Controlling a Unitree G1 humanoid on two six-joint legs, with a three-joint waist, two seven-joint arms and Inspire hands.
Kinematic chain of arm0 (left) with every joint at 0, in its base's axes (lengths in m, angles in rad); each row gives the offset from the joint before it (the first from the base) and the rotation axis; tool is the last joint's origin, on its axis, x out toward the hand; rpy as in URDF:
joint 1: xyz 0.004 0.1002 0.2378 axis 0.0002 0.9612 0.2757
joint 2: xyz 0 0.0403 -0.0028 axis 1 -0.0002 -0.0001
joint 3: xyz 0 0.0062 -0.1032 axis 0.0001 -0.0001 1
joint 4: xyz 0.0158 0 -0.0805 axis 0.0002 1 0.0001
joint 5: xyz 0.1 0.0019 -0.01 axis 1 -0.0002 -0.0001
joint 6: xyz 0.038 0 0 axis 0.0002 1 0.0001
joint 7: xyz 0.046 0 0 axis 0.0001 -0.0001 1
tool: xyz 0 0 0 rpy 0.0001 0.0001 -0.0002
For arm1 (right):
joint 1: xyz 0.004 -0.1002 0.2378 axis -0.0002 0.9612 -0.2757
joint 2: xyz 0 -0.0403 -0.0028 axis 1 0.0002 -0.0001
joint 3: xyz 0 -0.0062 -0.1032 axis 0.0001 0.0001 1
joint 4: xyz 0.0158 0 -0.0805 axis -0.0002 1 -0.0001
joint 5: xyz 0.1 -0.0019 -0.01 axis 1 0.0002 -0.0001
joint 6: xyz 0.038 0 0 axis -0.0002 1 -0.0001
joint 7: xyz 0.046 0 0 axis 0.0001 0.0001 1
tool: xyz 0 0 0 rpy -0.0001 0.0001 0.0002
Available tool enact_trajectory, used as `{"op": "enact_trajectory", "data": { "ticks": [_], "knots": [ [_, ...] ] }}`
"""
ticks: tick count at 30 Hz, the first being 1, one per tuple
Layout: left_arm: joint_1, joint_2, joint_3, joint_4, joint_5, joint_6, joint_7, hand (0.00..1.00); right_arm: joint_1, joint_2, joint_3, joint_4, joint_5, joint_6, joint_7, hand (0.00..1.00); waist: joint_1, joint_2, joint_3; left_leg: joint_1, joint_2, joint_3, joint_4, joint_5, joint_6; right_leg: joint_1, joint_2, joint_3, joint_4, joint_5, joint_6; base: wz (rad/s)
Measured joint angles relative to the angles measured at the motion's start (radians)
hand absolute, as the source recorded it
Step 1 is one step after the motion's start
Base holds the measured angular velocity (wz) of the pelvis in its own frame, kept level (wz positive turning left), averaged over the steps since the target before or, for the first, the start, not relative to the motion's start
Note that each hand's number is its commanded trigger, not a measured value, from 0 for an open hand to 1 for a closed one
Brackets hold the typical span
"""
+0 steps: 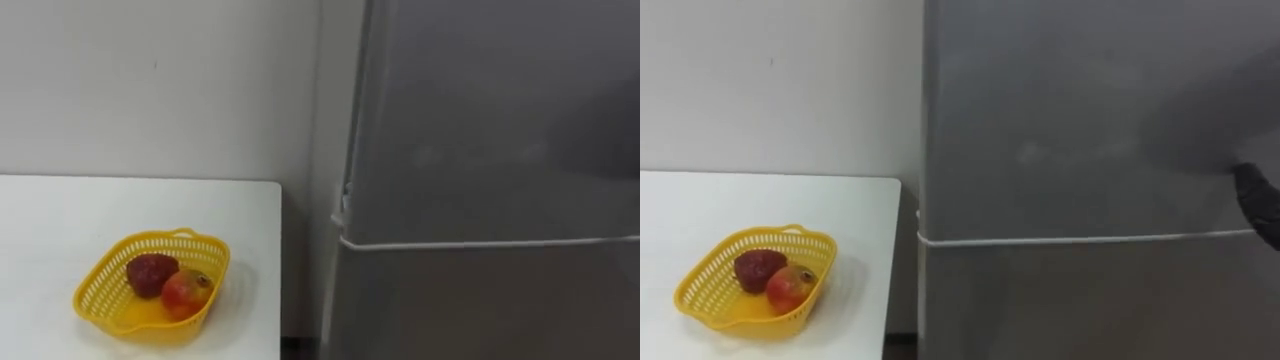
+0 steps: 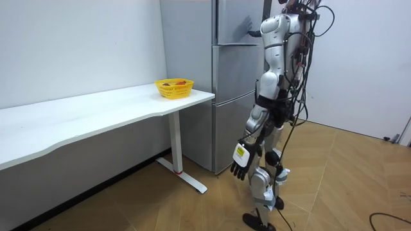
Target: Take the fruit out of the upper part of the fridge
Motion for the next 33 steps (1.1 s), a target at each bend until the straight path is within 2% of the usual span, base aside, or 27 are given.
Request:
{"op": "enact_trajectory", "data": {
  "ticks": [1, 4, 6, 7, 10, 13, 18, 24, 26, 31, 33],
  "knots": [
    [0.001, 0.001, 0.001, -0.004, 0.000, 0.006, -0.003, 0.00, -0.003, 0.000, 0.008, 0.039, 0.031, 0.002, 0.026, 0.00, 0.000, -0.002, -0.0005, 0.003, 0.001, -0.001, 0.000, 0.000, 0.000, 0.006, 0.001, -0.001, -0.004, 0.000, 0.000, 0.00],
    [0.002, 0.000, 0.001, -0.011, 0.000, 0.026, -0.003, 0.00, -0.008, 0.000, 0.026, 0.095, 0.112, 0.043, 0.087, 0.00, 0.002, -0.009, -0.0005, 0.008, 0.002, -0.004, -0.001, 0.000, 0.000, 0.014, 0.002, -0.001, -0.010, 0.001, 0.000, 0.00],
    [0.005, 0.001, 0.001, -0.012, -0.001, 0.039, -0.003, 0.00, -0.032, 0.000, 0.026, 0.134, 0.117, 0.042, 0.107, 0.00, -0.005, -0.014, 0.0005, 0.011, 0.002, -0.004, -0.001, 0.000, 0.000, 0.022, 0.002, -0.004, -0.013, 0.001, -0.001, 0.00],
    [0.005, 0.002, 0.001, -0.012, -0.001, 0.049, -0.004, 0.00, -0.042, 0.000, 0.025, 0.160, 0.119, 0.045, 0.122, 0.00, -0.008, -0.019, -0.0021, 0.016, 0.002, -0.003, 0.000, 0.000, 0.000, 0.030, 0.001, -0.006, -0.015, 0.002, -0.001, 0.04],
    [0.001, 0.011, 0.001, -0.012, -0.003, 0.050, -0.008, 0.00, -0.073, -0.001, 0.022, 0.222, 0.137, 0.057, 0.152, 0.00, -0.013, -0.034, -0.0014, 0.018, 0.002, -0.006, 0.002, 0.000, 0.000, 0.032, -0.002, -0.016, -0.017, 0.005, -0.002, 0.04],
    [0.004, 0.019, 0.001, -0.011, -0.004, 0.050, -0.021, 0.00, -0.113, -0.016, 0.023, 0.291, 0.148, 0.070, 0.188, 0.00, -0.011, -0.040, 0.0013, 0.025, 0.001, -0.007, 0.001, 0.000, 0.000, 0.035, -0.004, -0.018, -0.020, 0.013, 0.000, -0.01],
    [0.017, 0.024, 0.004, -0.011, -0.003, 0.050, -0.047, 0.00, -0.161, -0.032, 0.024, 0.357, 0.134, 0.087, 0.228, 0.00, -0.011, -0.037, 0.0005, 0.018, 0.000, -0.012, 0.003, 0.001, 0.008, 0.040, -0.002, -0.017, -0.033, 0.034, -0.001, 0.00],
    [0.032, 0.022, 0.003, -0.010, -0.003, 0.050, -0.066, 0.00, -0.169, -0.036, 0.023, 0.367, 0.118, 0.086, 0.243, 0.00, -0.010, -0.023, -0.0065, 0.016, 0.000, -0.011, 0.006, 0.004, 0.009, 0.040, -0.001, -0.015, -0.032, 0.041, -0.002, 0.00],
    [0.033, 0.022, 0.004, -0.012, -0.004, 0.049, -0.068, 0.00, -0.170, -0.040, 0.023, 0.367, 0.152, 0.086, 0.254, 0.00, -0.008, -0.021, -0.0075, 0.023, 0.001, -0.006, 0.004, 0.004, 0.009, 0.040, 0.006, 0.004, -0.031, 0.041, -0.001, -0.07],
    [0.034, 0.022, 0.006, -0.024, -0.004, 0.047, -0.060, 0.00, -0.170, -0.051, 0.026, 0.360, 0.226, 0.089, 0.258, 0.00, -0.006, -0.024, -0.0071, 0.028, 0.001, -0.003, -0.002, 0.004, 0.008, 0.039, 0.008, 0.013, -0.031, 0.041, -0.001, -0.05],
    [0.035, 0.022, 0.005, -0.030, -0.004, 0.047, -0.060, 0.00, -0.170, -0.051, 0.026, 0.335, 0.226, 0.104, 0.240, 0.00, -0.006, -0.025, -0.0074, 0.027, 0.000, -0.001, -0.006, 0.004, 0.008, 0.038, 0.008, 0.016, -0.031, 0.041, 0.000, -0.02]
  ]
}}
